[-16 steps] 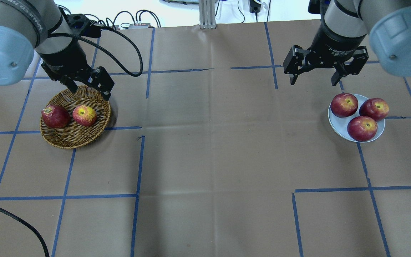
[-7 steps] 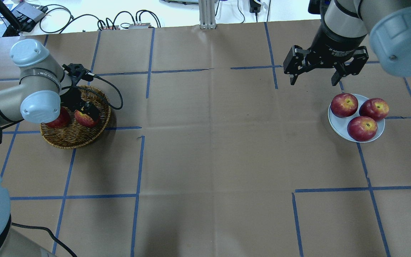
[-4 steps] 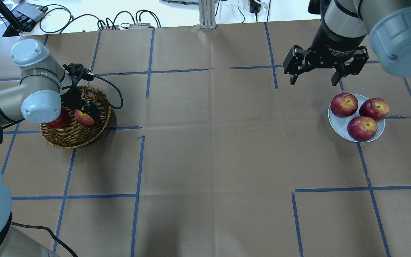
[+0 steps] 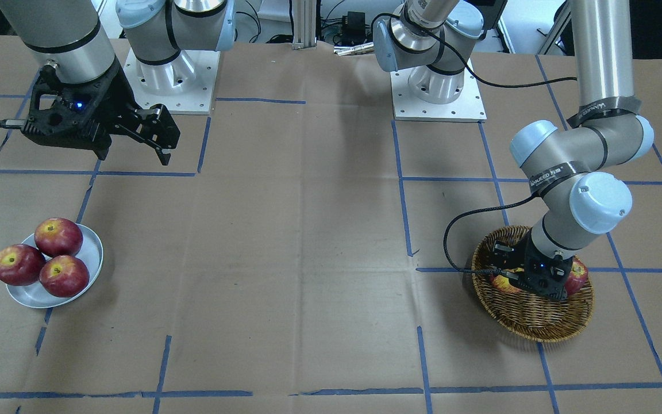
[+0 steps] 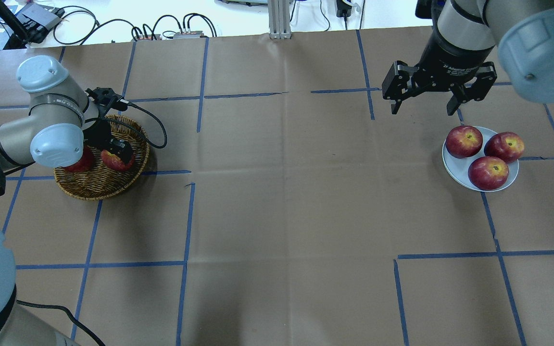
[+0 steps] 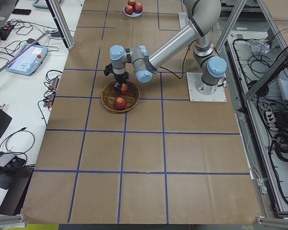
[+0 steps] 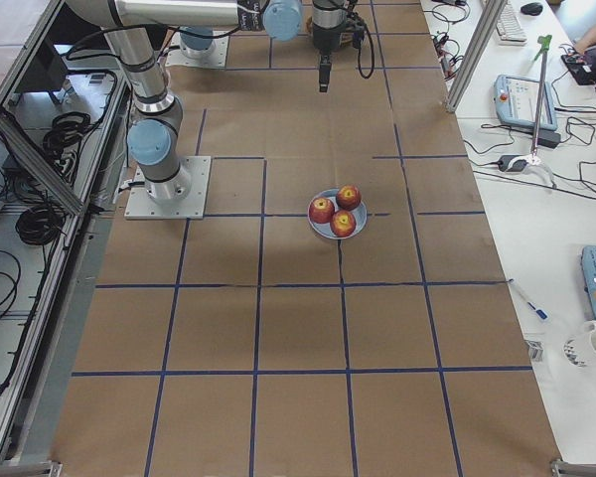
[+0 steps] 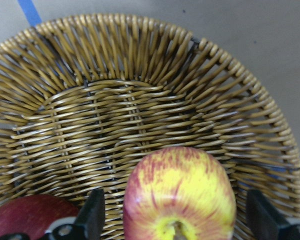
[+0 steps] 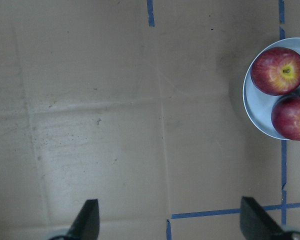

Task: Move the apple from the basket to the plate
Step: 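Close the left gripper on the yellow-red apple, then lift the apple and carry it with the left gripper toward table center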

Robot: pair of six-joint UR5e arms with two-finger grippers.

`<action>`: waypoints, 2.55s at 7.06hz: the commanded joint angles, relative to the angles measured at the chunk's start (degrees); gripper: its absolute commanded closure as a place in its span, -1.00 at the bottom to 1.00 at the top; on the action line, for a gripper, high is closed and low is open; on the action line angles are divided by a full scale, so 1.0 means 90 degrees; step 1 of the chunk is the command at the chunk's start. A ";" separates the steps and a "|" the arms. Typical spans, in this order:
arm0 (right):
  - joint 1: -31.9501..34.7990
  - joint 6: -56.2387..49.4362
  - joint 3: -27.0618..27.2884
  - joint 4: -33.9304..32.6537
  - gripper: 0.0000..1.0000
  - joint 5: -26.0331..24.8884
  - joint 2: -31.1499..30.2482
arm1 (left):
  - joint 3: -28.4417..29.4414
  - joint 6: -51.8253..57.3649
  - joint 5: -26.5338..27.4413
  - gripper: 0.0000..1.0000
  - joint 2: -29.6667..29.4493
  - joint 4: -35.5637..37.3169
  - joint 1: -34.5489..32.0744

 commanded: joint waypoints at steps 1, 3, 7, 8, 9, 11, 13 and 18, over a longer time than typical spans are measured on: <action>0.0000 0.0000 -0.0005 -0.0003 -1.00 0.0000 0.0000 | 0.0114 -0.0478 -0.0004 0.07 0.0189 -0.0092 -0.0181; 0.0000 0.0000 -0.0005 -0.0003 -1.00 0.0000 0.0000 | 0.0318 -0.2415 0.0006 0.06 0.0696 -0.0539 -0.1376; 0.0000 0.0000 -0.0005 0.0007 -1.00 0.0000 0.0000 | 0.1627 -0.5983 0.0035 0.03 -0.0322 -0.1374 -0.3947; 0.0000 0.0000 -0.0005 -0.0003 -1.00 0.0000 0.0000 | 0.1861 -0.6290 0.0045 0.02 -0.0724 -0.1189 -0.4252; 0.0000 0.0000 -0.0005 -0.0003 -1.00 0.0000 0.0000 | 0.2037 -0.6467 0.0035 0.02 -0.1008 -0.1177 -0.4429; 0.0000 -0.0010 -0.0005 0.0007 -1.00 0.0000 0.0000 | 0.2078 -0.6615 0.0045 0.00 -0.1196 -0.1158 -0.4616; 0.0000 -0.0019 -0.0005 -0.0003 -1.00 -0.0107 0.0000 | 0.1962 -0.6615 0.0055 -0.09 -0.1245 -0.1148 -0.4616; 0.0000 -0.0020 0.0005 -0.0003 -1.00 -0.0098 0.0000 | 0.1951 -0.6615 0.0045 -0.94 -0.1216 -0.1148 -0.4616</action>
